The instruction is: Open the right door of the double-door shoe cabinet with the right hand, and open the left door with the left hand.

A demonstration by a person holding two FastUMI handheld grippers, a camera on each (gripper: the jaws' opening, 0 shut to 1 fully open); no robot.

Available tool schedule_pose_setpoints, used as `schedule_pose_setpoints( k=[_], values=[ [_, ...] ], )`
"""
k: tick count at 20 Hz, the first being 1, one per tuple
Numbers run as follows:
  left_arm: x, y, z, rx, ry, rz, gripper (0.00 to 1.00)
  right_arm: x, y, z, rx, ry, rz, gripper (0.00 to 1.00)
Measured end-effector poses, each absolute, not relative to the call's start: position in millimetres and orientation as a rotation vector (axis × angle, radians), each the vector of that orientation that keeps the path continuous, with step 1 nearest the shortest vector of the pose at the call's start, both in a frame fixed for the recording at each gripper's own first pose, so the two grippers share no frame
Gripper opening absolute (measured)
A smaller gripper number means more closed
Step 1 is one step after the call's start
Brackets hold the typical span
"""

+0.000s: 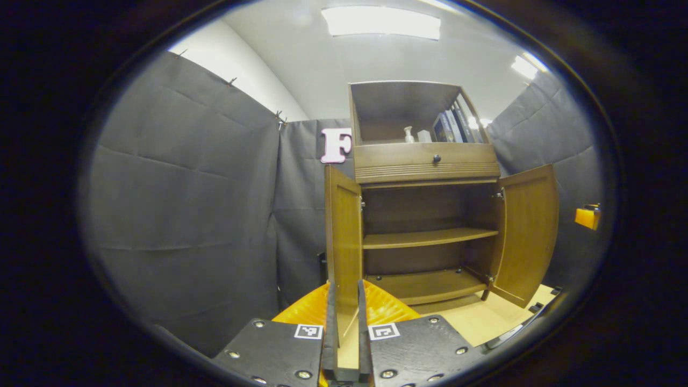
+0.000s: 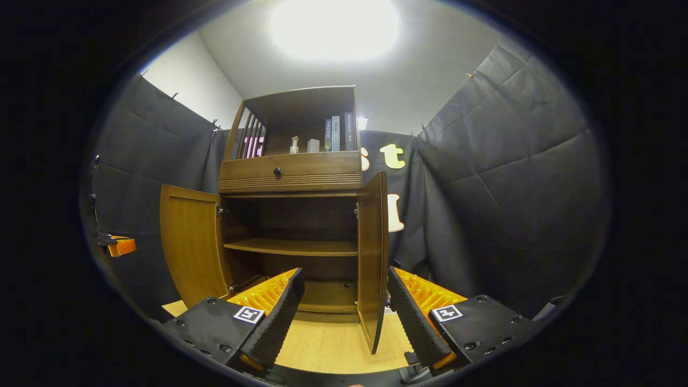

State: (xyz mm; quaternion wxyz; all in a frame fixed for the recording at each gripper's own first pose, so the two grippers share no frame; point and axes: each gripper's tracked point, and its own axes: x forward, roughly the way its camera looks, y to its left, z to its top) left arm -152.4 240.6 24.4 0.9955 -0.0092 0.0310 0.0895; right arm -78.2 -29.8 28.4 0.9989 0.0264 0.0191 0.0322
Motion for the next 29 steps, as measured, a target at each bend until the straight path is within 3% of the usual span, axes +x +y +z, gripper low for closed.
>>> schedule_pose_setpoints(
  k=[2,4,5,7,11,12,29],
  values=[
    [-153,239,26,-0.022,0.059,0.183,0.19,-80,-30,28,0.056,0.036,0.064,0.98],
    [-156,239,28,-0.020,0.054,0.187,0.34,-83,-30,29,0.058,0.034,0.066,0.98],
    [-160,238,30,-0.018,0.049,0.184,0.41,-83,-29,29,0.058,0.033,0.068,0.92],
    [-161,236,35,-0.013,0.033,0.181,0.56,-83,-29,30,0.058,0.032,0.069,0.98],
    [-165,237,47,0.009,-0.003,0.201,0.86,-85,-30,32,0.062,0.023,0.067,0.98],
    [-164,236,48,0.009,-0.009,0.199,0.94,-86,-30,33,0.062,0.022,0.067,0.92],
    [-157,233,48,0.009,-0.013,0.197,0.94,-77,-25,32,0.048,0.014,0.073,0.92]
  ],
)
